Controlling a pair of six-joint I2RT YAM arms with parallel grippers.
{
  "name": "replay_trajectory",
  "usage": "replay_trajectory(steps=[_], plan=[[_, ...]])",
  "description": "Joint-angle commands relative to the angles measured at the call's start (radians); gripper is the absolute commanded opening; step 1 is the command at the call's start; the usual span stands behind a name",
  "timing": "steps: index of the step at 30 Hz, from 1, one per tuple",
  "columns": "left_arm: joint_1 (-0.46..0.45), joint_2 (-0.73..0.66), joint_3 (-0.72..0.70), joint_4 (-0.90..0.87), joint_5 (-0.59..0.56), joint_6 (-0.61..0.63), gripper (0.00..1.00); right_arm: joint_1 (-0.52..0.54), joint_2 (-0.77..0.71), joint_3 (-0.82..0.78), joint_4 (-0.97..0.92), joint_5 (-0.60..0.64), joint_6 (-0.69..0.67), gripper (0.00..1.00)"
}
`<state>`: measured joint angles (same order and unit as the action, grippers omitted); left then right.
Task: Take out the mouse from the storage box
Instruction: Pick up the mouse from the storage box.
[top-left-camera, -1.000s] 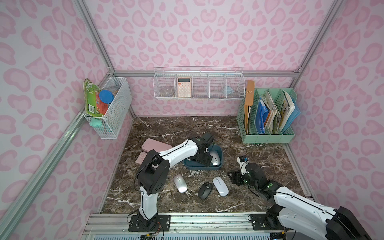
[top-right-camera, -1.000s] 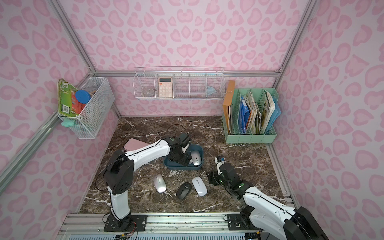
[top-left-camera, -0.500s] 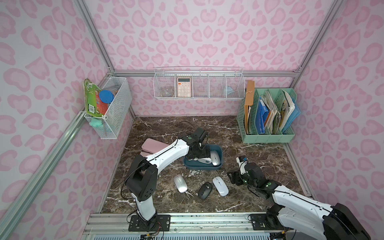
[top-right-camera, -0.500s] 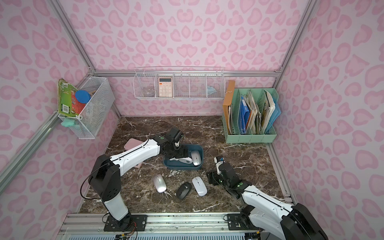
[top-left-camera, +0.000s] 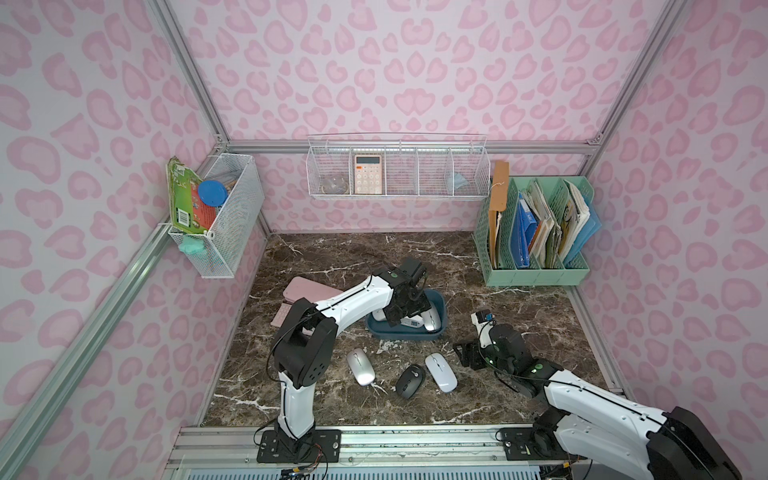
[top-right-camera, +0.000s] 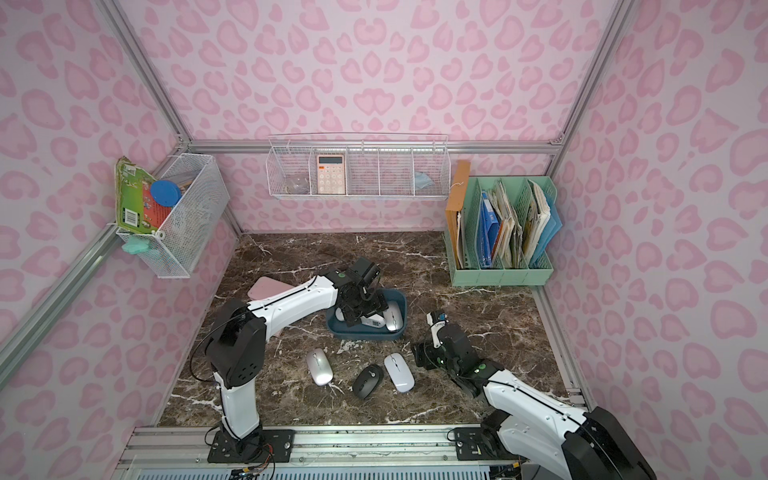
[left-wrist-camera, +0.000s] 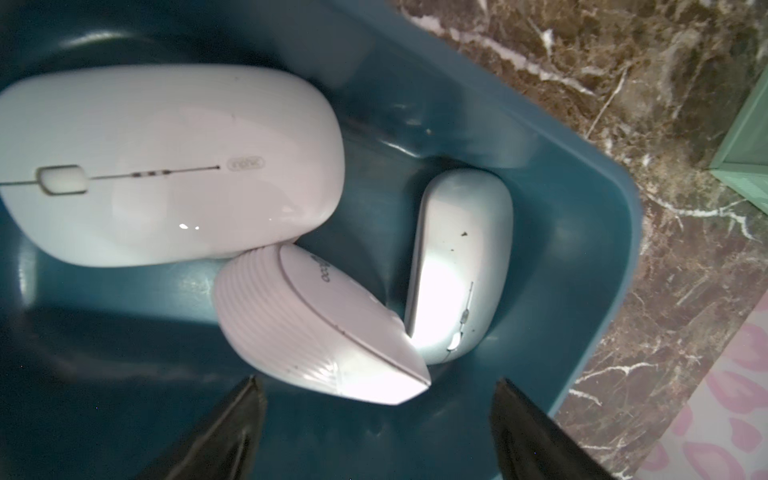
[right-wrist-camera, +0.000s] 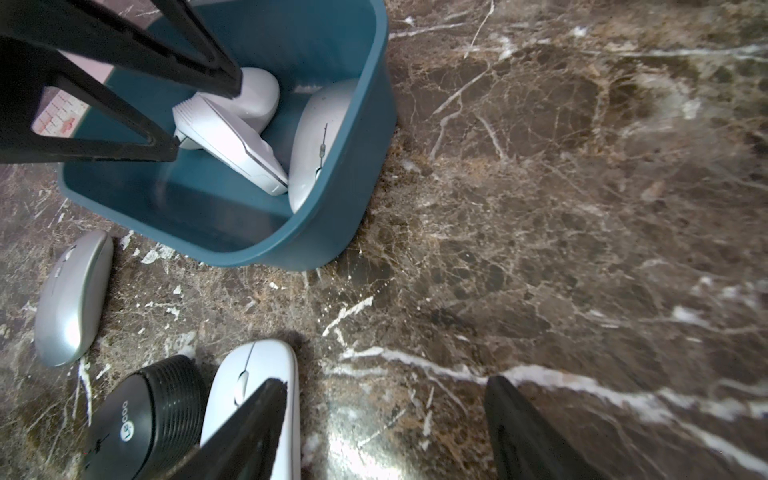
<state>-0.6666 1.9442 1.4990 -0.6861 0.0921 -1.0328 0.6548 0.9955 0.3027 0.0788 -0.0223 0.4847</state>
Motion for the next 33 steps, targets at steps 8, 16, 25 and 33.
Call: replay_trajectory(steps=[8, 16, 25, 33], plan=[[0.005, 0.069, 0.032, -0.018, -0.013, -0.032, 0.8, 0.0, -0.023, -0.014, 0.033, -0.003, -0.006, 0.79], [0.007, 0.08, 0.017, -0.015, -0.019, -0.032, 0.67, 0.001, -0.026, -0.017, 0.033, -0.001, -0.007, 0.79], [0.009, 0.071, -0.024, 0.012, -0.024, -0.036, 0.46, 0.0, -0.029, -0.017, 0.032, 0.001, -0.006, 0.79], [0.007, 0.019, -0.08, 0.043, -0.039, -0.032, 0.3, 0.0, -0.029, -0.018, 0.033, -0.001, -0.006, 0.79]])
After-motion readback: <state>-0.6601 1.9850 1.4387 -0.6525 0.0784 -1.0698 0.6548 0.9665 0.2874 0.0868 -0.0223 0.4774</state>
